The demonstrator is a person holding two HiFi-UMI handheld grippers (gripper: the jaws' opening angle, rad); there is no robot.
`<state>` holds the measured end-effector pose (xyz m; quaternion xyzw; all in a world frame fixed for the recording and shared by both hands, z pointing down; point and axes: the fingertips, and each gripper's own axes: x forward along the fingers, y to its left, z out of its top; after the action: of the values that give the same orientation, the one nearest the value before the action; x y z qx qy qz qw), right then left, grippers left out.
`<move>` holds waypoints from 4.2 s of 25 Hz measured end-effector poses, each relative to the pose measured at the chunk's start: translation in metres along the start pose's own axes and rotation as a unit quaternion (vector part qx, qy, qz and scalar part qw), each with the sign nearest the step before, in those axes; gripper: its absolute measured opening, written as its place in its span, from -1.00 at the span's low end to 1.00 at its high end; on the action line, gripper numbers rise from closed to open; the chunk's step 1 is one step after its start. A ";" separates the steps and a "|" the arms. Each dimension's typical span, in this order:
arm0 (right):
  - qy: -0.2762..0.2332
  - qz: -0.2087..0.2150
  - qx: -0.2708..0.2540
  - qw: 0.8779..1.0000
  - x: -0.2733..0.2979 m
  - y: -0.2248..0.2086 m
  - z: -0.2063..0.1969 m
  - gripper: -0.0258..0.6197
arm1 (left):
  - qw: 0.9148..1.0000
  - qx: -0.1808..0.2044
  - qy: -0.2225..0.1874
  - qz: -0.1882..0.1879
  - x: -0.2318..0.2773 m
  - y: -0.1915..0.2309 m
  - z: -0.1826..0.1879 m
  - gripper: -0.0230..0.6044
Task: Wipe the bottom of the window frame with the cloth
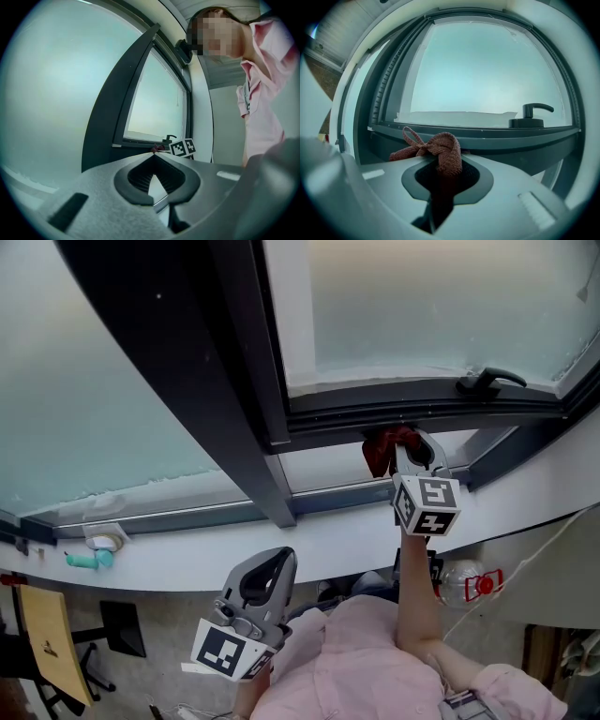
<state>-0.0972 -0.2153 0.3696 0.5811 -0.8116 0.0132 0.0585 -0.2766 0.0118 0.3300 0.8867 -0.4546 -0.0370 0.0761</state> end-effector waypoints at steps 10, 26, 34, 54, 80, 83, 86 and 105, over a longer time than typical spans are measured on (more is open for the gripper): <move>0.016 -0.016 0.005 1.000 0.004 0.002 0.000 -0.74 | 1.000 -0.018 0.005 -0.016 0.020 0.008 -0.005 -0.93; -0.002 -0.007 -0.022 1.000 -0.004 -0.031 -0.003 -0.74 | 0.999 0.031 -0.043 -0.005 0.074 -0.030 0.022 -0.93; -0.013 0.012 -0.034 0.999 -0.005 -0.032 -0.002 -0.74 | 0.998 0.031 -0.035 0.031 0.075 -0.033 0.021 -0.93; -0.018 0.009 -0.015 1.000 -0.013 -0.095 -0.008 -0.74 | 0.999 0.009 -0.027 -0.020 0.144 -0.086 0.014 -0.93; -0.017 0.104 -0.066 0.992 -0.016 -0.115 -0.008 -0.74 | 0.998 0.028 -0.044 0.043 0.185 -0.133 0.010 -0.93; -0.018 0.119 -0.072 0.990 -0.016 -0.113 -0.006 -0.74 | 0.997 0.044 -0.033 0.046 0.186 -0.139 0.002 -0.93; -0.016 0.126 -0.077 0.989 -0.016 -0.115 -0.006 -0.74 | 0.997 0.037 -0.046 0.050 0.191 -0.148 0.007 -0.93; -0.024 0.126 -0.065 0.990 -0.020 -0.141 -0.007 -0.74 | 0.996 0.041 -0.051 0.067 0.202 -0.161 0.007 -0.93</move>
<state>0.0434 -0.2418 0.3679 0.4698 -0.8784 -0.0460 0.0746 -0.0305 -0.0601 0.2962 0.8533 -0.5179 -0.0585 0.0184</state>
